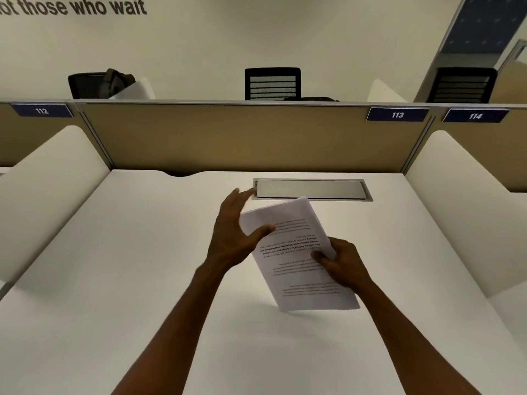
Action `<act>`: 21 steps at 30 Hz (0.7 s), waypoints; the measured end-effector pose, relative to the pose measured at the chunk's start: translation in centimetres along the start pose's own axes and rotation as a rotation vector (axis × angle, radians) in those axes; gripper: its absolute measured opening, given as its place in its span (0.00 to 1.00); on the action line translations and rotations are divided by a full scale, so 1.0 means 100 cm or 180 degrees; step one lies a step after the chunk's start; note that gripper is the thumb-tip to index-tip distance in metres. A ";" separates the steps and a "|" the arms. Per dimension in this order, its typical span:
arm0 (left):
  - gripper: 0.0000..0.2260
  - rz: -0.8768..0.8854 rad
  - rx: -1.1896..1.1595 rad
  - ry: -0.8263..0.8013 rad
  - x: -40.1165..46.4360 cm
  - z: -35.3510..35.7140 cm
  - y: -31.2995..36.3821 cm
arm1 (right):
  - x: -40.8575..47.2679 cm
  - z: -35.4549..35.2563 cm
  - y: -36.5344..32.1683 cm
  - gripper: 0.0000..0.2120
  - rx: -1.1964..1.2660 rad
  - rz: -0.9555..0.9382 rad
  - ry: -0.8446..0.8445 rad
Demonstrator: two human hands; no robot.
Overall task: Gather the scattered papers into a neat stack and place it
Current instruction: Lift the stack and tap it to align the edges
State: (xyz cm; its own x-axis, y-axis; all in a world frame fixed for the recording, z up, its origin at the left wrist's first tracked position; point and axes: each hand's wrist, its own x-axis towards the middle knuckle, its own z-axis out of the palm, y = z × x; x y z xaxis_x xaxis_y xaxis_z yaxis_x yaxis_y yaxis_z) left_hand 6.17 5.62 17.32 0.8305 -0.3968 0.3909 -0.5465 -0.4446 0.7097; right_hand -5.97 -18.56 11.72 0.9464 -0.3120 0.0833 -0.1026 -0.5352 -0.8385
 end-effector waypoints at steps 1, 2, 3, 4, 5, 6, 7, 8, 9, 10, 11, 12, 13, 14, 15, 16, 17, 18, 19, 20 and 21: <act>0.40 0.0167 0.0151 -0.0287 0.009 -0.004 0.007 | 0.003 -0.003 -0.005 0.09 -0.0047 -0.0041 -0.0076; 0.40 0.0293 0.0230 -0.0520 0.017 -0.007 0.013 | 0.006 -0.006 -0.009 0.09 -0.0099 -0.0081 -0.0157; 0.40 0.0361 0.0239 -0.0701 0.025 -0.009 0.017 | 0.009 -0.008 -0.013 0.09 -0.0171 -0.0126 -0.0238; 0.38 0.0380 0.0206 -0.0845 0.031 -0.011 0.021 | 0.012 -0.010 -0.017 0.09 -0.0254 -0.0173 -0.0309; 0.34 0.0380 0.0145 -0.0948 0.037 -0.013 0.023 | 0.014 -0.012 -0.021 0.10 -0.0345 -0.0220 -0.0360; 0.27 0.0369 0.0069 -0.1014 0.040 -0.014 0.024 | 0.015 -0.014 -0.025 0.11 -0.0426 -0.0265 -0.0398; 0.19 0.0358 -0.0009 -0.1044 0.041 -0.014 0.024 | 0.017 -0.016 -0.028 0.12 -0.0476 -0.0305 -0.0438; 0.13 0.0332 -0.0115 -0.1036 0.041 -0.013 0.023 | 0.017 -0.019 -0.032 0.12 -0.0488 -0.0340 -0.0484; 0.08 0.0286 -0.0251 -0.0992 0.039 -0.011 0.021 | 0.017 -0.022 -0.035 0.12 -0.0468 -0.0371 -0.0540; 0.06 0.0235 -0.0394 -0.0920 0.037 -0.010 0.019 | 0.017 -0.026 -0.037 0.12 -0.0437 -0.0392 -0.0616; 0.05 0.0202 -0.0511 -0.0839 0.034 -0.010 0.017 | 0.016 -0.031 -0.038 0.11 -0.0419 -0.0397 -0.0716; 0.05 0.0186 -0.0604 -0.0761 0.031 -0.010 0.014 | 0.016 -0.038 -0.037 0.11 -0.0418 -0.0371 -0.0835; 0.05 0.0159 -0.0693 -0.0683 0.028 -0.012 0.010 | 0.015 -0.047 -0.034 0.12 -0.0416 -0.0303 -0.0967; 0.05 0.0088 -0.0806 -0.0599 0.025 -0.014 0.007 | 0.013 -0.058 -0.029 0.13 -0.0386 -0.0193 -0.1088; 0.05 -0.0023 -0.0951 -0.0508 0.021 -0.016 0.002 | 0.011 -0.071 -0.022 0.14 -0.0312 -0.0064 -0.1169; 0.04 -0.0166 -0.1107 -0.0414 0.017 -0.018 -0.003 | 0.007 -0.083 -0.014 0.15 -0.0167 0.0052 -0.1199; 0.05 -0.0315 -0.1257 -0.0323 0.012 -0.019 -0.009 | 0.002 -0.093 -0.005 0.16 0.0076 0.0143 -0.1186; 0.04 -0.0468 -0.1391 -0.0248 0.007 -0.020 -0.014 | -0.003 -0.099 0.003 0.17 0.0430 0.0211 -0.1145; 0.03 -0.0618 -0.1512 -0.0195 0.002 -0.020 -0.020 | -0.009 -0.100 0.011 0.19 0.0832 0.0269 -0.1074; 0.03 -0.0762 -0.1626 -0.0161 -0.003 -0.018 -0.025 | -0.013 -0.097 0.017 0.20 0.1183 0.0317 -0.0989; 0.02 -0.0895 -0.1730 -0.0134 -0.007 -0.016 -0.030 | -0.017 -0.091 0.020 0.22 0.1420 0.0357 -0.0925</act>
State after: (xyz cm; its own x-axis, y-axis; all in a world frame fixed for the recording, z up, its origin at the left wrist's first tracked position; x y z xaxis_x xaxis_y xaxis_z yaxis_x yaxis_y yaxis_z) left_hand 7.35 8.50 15.82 0.9238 -0.3602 0.1296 -0.1645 -0.0680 0.9840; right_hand -10.55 -26.30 14.77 0.9893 -0.0843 -0.1193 -0.1279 -0.1062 -0.9861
